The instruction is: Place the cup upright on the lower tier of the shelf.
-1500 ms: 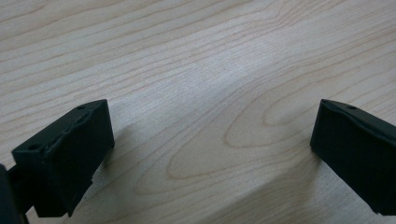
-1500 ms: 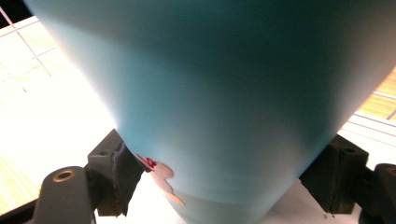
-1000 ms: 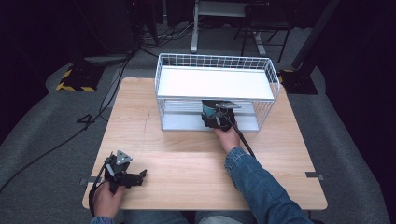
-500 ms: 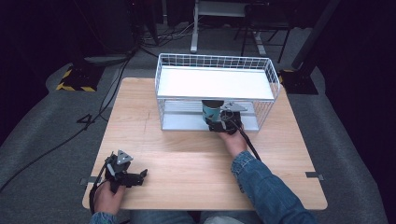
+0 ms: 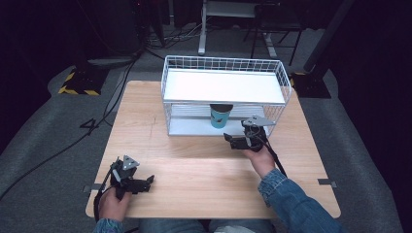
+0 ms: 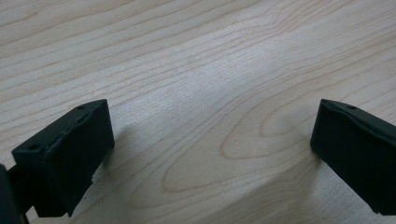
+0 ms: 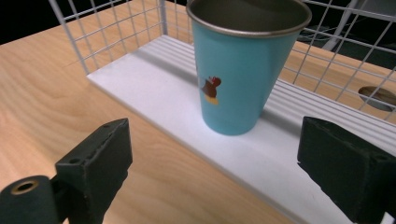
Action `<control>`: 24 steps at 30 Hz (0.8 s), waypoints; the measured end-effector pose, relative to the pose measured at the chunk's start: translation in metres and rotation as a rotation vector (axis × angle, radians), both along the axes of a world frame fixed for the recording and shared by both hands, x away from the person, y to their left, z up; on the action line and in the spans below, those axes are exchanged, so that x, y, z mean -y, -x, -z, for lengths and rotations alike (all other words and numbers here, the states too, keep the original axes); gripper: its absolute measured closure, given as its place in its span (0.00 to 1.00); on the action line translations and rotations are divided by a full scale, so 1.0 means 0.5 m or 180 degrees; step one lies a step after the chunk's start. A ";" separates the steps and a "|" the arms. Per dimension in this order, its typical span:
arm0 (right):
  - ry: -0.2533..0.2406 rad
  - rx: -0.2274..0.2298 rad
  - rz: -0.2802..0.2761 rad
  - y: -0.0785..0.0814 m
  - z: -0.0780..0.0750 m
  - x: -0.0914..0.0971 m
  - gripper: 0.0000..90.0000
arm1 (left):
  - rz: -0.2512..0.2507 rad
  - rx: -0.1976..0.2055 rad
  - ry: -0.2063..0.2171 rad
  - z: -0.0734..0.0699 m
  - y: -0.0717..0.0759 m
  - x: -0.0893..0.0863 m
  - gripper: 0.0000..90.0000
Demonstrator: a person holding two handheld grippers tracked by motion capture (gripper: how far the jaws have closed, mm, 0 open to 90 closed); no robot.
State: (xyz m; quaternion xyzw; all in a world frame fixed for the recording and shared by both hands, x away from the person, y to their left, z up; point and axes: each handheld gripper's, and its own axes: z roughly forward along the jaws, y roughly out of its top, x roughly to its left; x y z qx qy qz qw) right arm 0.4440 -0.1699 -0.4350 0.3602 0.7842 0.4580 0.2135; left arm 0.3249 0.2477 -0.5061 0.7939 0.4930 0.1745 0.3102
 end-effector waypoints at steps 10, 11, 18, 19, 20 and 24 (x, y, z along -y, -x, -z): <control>-0.0018 -0.0025 -0.0120 0.056 -0.024 0.062 0.15 | 0.0001 0.0001 0.0000 0.000 0.000 0.000 0.00; -0.0015 -0.0044 -0.0122 0.061 -0.025 0.069 0.15 | 0.0000 0.0000 0.0001 0.000 0.000 0.000 0.00; -0.0014 -0.0067 -0.0115 0.094 -0.026 0.115 0.15 | -0.0001 0.0000 0.0002 0.000 0.000 0.000 0.00; -0.0006 -0.0066 -0.0107 0.106 -0.025 0.132 0.16 | 0.0000 0.0000 0.0002 0.000 0.000 0.000 0.00; -0.0006 -0.0066 -0.0107 0.106 -0.025 0.132 0.16 | 0.0000 -0.0002 -0.0001 0.000 0.000 0.000 0.00; 0.0019 -0.0096 -0.0120 0.122 -0.018 0.160 0.17 | 0.0007 -0.0001 -0.0001 0.000 0.000 0.000 0.00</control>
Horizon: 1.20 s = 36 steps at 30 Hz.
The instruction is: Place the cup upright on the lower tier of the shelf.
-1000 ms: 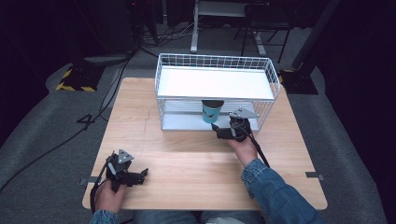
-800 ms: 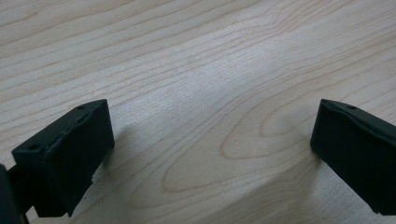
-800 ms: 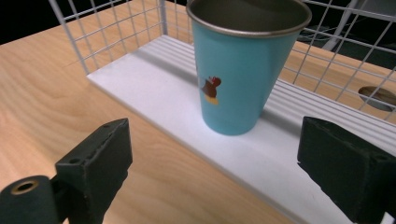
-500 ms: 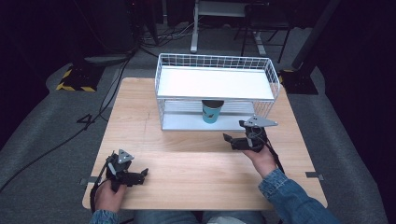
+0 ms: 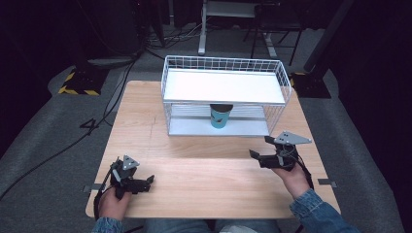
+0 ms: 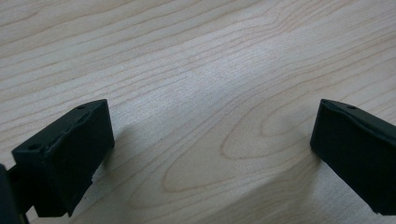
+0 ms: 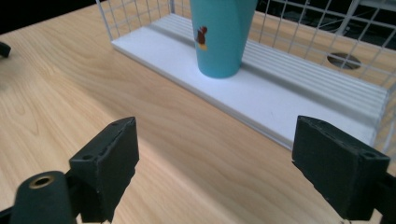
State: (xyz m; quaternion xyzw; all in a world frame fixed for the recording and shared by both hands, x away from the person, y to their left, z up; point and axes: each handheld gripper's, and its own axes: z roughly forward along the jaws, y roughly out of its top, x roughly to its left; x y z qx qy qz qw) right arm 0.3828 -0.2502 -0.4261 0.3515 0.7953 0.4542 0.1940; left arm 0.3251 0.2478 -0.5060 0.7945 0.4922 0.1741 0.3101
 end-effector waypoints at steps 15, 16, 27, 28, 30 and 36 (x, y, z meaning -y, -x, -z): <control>0.0214 -0.0127 0.0096 0.057 0.026 0.099 0.17 | 0.0056 0.0011 0.0002 0.000 -0.004 0.000 0.00; 0.0260 -0.0152 0.0108 0.061 0.034 0.108 0.17 | 0.0060 0.0011 0.0000 0.000 -0.005 0.000 0.00; 0.0268 -0.0385 0.0159 0.074 0.087 0.155 0.17 | 0.0059 0.0009 0.0015 0.001 -0.009 0.001 0.00; 0.0274 -0.0414 0.0187 0.075 0.093 0.158 0.17 | 0.0060 0.0006 0.0013 0.000 -0.009 0.001 0.00; 0.0294 -0.0443 0.0202 0.076 0.103 0.162 0.17 | 0.0067 0.0007 0.0012 0.000 -0.009 0.001 0.00; 0.0417 -0.0590 0.0242 0.069 0.136 0.173 0.17 | 0.0061 0.0008 0.0012 0.000 -0.009 0.001 0.00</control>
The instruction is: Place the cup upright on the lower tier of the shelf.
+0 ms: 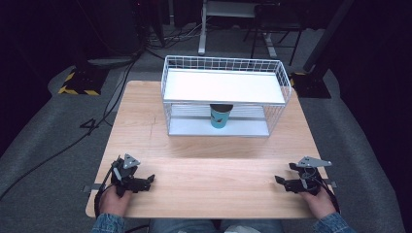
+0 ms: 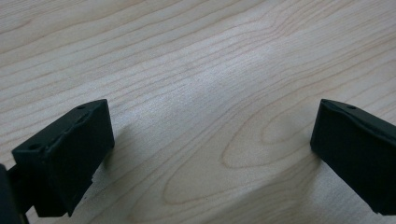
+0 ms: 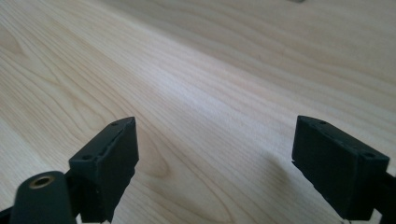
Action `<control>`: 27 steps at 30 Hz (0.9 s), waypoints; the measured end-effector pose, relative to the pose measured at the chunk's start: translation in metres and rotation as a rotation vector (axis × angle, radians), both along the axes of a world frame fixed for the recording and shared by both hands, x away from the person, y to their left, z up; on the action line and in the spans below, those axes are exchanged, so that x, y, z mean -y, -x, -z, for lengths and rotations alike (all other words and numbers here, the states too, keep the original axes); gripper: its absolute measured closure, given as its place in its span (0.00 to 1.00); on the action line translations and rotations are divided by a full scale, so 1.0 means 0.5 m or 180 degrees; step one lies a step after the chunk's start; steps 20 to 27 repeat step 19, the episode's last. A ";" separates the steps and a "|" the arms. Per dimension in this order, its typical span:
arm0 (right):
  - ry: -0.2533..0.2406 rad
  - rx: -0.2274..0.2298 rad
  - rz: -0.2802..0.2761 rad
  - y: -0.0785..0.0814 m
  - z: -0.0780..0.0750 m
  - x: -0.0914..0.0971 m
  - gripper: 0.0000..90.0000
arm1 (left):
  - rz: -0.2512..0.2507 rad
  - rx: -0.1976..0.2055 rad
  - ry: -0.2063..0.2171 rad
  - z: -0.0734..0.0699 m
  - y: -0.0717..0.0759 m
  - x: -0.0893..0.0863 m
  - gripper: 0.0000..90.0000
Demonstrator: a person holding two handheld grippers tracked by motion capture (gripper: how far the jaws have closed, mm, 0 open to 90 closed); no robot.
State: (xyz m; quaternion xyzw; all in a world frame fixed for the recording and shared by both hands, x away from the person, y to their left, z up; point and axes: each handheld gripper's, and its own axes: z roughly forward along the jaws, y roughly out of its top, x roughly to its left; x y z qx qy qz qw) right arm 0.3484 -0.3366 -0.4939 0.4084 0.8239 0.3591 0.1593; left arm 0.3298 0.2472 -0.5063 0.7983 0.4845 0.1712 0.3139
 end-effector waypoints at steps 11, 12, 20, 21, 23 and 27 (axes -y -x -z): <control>0.0098 0.0094 0.0092 -0.003 0.022 0.000 0.09 | -0.0002 0.0002 0.0003 0.000 0.000 0.000 0.00; 0.0088 0.0067 0.0111 -0.004 0.022 0.000 0.08 | -0.0002 0.0001 0.0002 0.000 0.000 0.000 0.00; 0.0098 0.0072 0.0115 -0.004 0.022 0.000 0.08 | -0.0004 0.0002 0.0002 0.000 0.000 0.000 0.00; 0.0098 0.0072 0.0115 -0.004 0.022 0.000 0.08 | -0.0004 0.0002 0.0002 0.000 0.000 0.000 0.00; 0.0098 0.0072 0.0115 -0.004 0.022 0.000 0.08 | -0.0004 0.0002 0.0002 0.000 0.000 0.000 0.00; 0.0098 0.0072 0.0115 -0.004 0.022 0.000 0.08 | -0.0004 0.0002 0.0002 0.000 0.000 0.000 0.00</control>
